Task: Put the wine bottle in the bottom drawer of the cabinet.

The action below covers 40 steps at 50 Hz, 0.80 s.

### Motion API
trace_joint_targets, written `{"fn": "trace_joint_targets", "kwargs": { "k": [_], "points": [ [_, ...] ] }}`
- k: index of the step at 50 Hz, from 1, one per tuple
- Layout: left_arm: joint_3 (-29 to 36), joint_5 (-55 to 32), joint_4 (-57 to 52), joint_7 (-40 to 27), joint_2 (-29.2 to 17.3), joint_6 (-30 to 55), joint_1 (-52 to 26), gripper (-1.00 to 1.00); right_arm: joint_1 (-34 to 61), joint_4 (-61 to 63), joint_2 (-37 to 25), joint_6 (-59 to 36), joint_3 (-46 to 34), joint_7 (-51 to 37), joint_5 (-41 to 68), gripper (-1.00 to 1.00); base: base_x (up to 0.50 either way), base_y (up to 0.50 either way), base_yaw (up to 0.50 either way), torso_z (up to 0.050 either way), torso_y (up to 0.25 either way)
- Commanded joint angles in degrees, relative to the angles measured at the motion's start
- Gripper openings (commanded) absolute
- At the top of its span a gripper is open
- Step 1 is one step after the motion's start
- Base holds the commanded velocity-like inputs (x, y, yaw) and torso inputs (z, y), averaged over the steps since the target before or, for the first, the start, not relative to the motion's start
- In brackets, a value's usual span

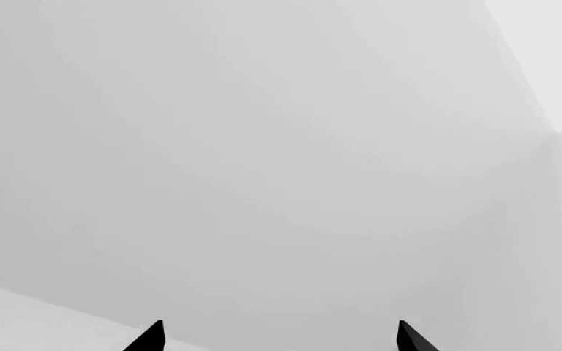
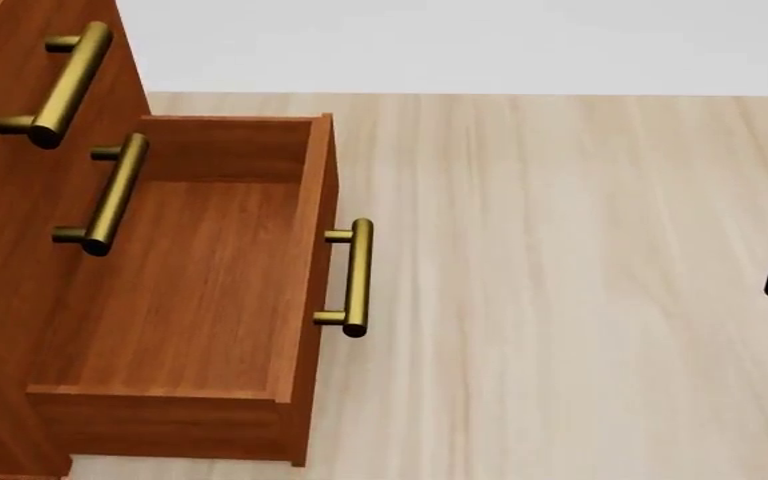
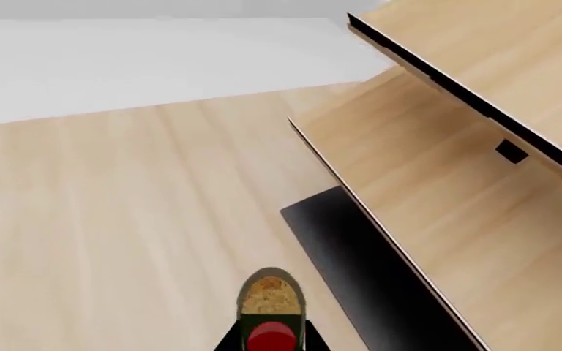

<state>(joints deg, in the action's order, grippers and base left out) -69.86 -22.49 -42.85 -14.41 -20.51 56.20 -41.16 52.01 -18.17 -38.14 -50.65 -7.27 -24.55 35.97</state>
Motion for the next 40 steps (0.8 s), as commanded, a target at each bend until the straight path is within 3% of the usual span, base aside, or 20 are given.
{"fn": "trace_joint_targets", "kwargs": {
  "k": [1,23,35,40],
  "points": [
    [0.11,-0.12,-0.09,-0.07,-0.06,0.02,0.22,1.00,1.88,9.09,-2.44,-5.28,1.56,-1.76,0.96,-1.00,0.00,0.00,0.00,0.000,0.000],
    [0.53,-0.12,0.19,-0.13,0.21,-0.77,0.61,1.00,19.84,27.66,-0.07,-29.03,2.03,-4.77,15.77,-1.00,0.00,0.00,0.00,0.000,0.000],
    [0.56,-0.50,-0.02,-0.14,0.22,-0.73,0.60,1.00,27.80,29.03,4.04,-38.23,1.15,-8.57,21.73,-1.00,0.00,0.00,0.00,0.000,0.000],
    [0.36,-0.66,-0.02,-0.14,0.29,-0.73,0.61,1.00,31.34,25.08,5.26,-38.95,0.62,-14.53,31.29,-1.00,0.00,0.00,0.00,0.000,0.003]
  ]
}}
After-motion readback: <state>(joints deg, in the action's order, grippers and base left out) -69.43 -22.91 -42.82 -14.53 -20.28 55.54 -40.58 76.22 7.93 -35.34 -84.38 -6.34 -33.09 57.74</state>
